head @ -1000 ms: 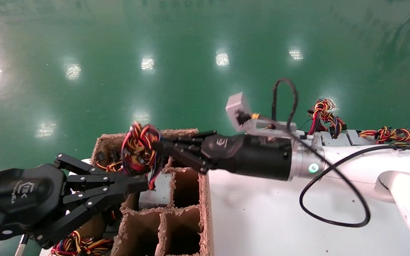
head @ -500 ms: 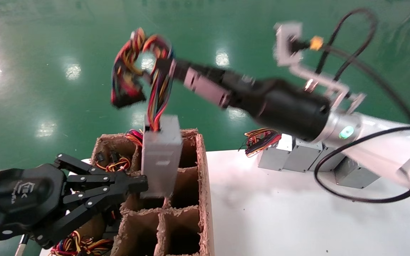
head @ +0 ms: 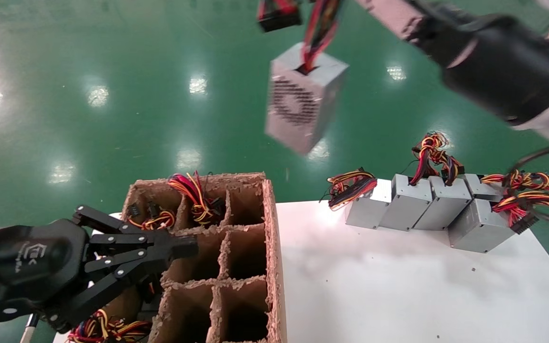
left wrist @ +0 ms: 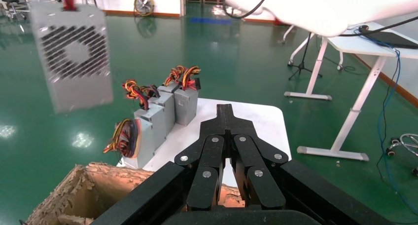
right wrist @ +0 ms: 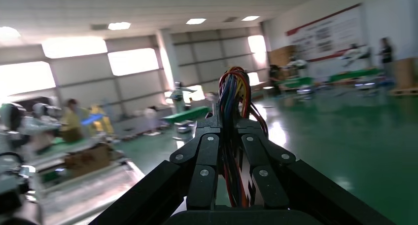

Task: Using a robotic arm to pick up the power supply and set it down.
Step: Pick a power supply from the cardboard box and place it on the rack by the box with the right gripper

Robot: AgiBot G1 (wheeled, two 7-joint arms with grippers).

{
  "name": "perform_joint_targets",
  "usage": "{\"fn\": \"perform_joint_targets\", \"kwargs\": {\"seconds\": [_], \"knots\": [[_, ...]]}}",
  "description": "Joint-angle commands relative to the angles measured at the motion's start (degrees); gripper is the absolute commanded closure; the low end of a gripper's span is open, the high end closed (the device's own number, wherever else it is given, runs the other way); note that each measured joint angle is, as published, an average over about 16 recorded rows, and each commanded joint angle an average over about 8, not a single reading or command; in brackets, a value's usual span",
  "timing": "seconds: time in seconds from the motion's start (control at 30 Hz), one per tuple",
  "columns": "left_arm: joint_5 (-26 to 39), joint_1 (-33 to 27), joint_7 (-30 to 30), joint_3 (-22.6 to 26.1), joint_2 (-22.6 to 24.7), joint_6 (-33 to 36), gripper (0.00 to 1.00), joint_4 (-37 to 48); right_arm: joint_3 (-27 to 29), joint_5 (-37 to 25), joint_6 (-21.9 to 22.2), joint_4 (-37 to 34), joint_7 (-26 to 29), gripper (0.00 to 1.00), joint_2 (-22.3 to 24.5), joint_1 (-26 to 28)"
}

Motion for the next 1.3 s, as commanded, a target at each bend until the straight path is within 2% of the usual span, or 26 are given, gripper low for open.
{"fn": "perform_joint_targets", "kwargs": {"seconds": [0.03, 0.2, 0.43, 0.7, 0.83, 1.3], "knots": [[0.0, 0.0, 0.0, 0.0, 0.0, 0.0, 1.0, 0.0, 0.73, 0.13, 2.23, 3.29, 0.89, 1.0, 2.4, -1.01], [0.0, 0.0, 0.0, 0.0, 0.0, 0.0, 1.0, 0.0, 2.9, 0.23, 9.88, 13.57, 5.02, 1.0, 9.67, -7.39], [0.0, 0.0, 0.0, 0.0, 0.0, 0.0, 1.0, 0.0, 6.36, 1.03, 21.06, 26.13, 10.78, 1.0, 18.8, -19.59], [0.0, 0.0, 0.0, 0.0, 0.0, 0.0, 1.0, 0.0, 10.47, 2.12, 31.53, 33.97, 13.09, 1.0, 24.34, -32.62], [0.0, 0.0, 0.0, 0.0, 0.0, 0.0, 1.0, 0.0, 12.26, 2.7, 34.62, 35.22, 12.99, 1.0, 25.34, -37.42], [0.0, 0.0, 0.0, 0.0, 0.0, 0.0, 1.0, 0.0, 14.65, 2.33, 39.59, 35.29, 12.33, 1.0, 27.44, -48.19]]}}
